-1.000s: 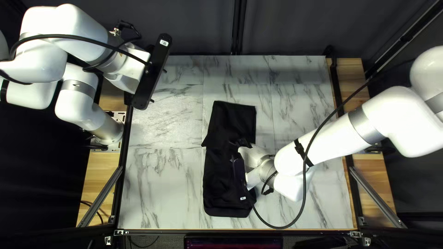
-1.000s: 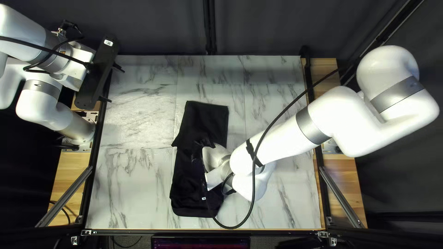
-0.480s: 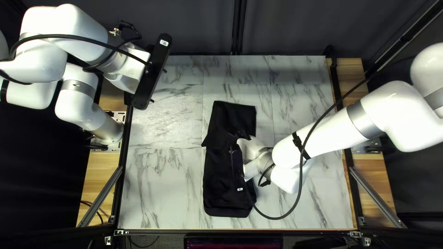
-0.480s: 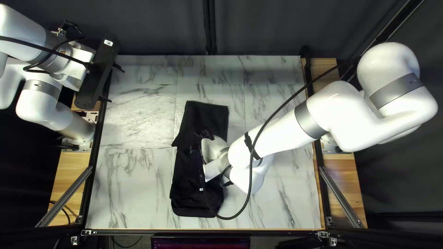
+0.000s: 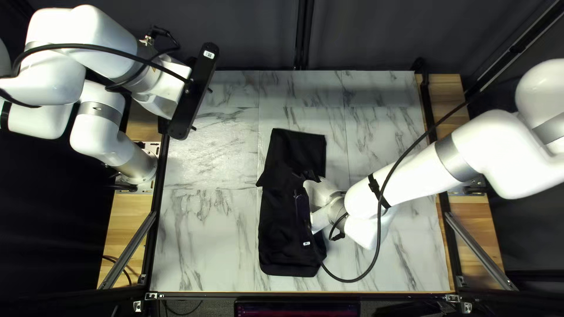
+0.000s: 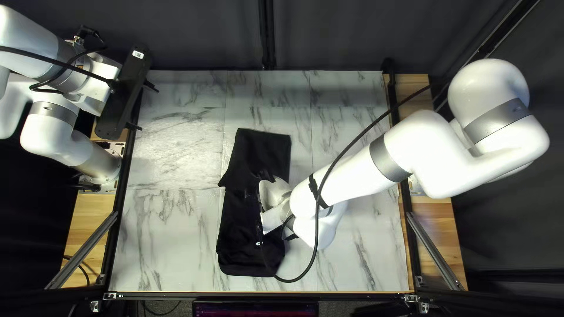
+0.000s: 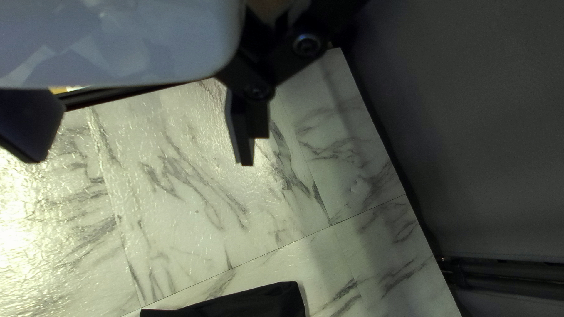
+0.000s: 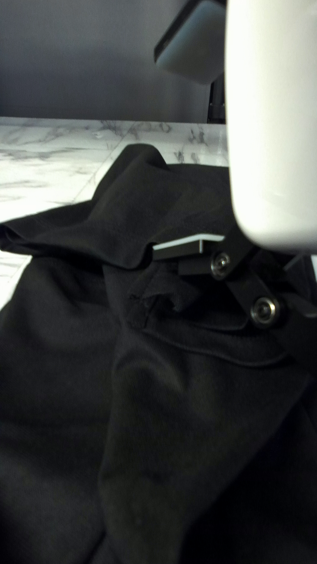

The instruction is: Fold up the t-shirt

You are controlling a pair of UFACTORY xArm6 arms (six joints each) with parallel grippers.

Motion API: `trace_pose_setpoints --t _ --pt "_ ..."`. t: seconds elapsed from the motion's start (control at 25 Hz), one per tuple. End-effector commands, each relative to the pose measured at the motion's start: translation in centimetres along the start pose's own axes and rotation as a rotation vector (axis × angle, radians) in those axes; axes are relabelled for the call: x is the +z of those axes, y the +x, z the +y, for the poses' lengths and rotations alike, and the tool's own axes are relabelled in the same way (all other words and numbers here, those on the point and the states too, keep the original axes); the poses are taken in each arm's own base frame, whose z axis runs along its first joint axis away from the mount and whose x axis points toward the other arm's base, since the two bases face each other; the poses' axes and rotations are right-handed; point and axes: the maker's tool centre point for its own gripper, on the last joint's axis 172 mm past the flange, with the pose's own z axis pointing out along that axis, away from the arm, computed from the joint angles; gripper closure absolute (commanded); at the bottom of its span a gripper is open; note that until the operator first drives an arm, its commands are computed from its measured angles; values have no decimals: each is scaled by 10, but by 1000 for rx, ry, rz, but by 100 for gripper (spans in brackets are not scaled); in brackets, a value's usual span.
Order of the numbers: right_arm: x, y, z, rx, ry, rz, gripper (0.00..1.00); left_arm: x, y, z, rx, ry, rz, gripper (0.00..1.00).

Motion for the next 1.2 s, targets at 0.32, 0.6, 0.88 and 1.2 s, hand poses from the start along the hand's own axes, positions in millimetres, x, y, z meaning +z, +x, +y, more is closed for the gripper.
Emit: trace_pose_setpoints --t 0.32,0.6,0.88,1.2 --pt "4 8 -5 -12 11 3 0 0 0 0 0 0 0 0" --pt "5 4 1 -13 6 -4 98 0 0 0 0 0 0 0" --pt "0 1 2 -15 -3 -17 100 0 0 0 0 0 0 0" --pt "-19 3 4 -17 -20 -13 100 0 0 0 0 0 0 0"
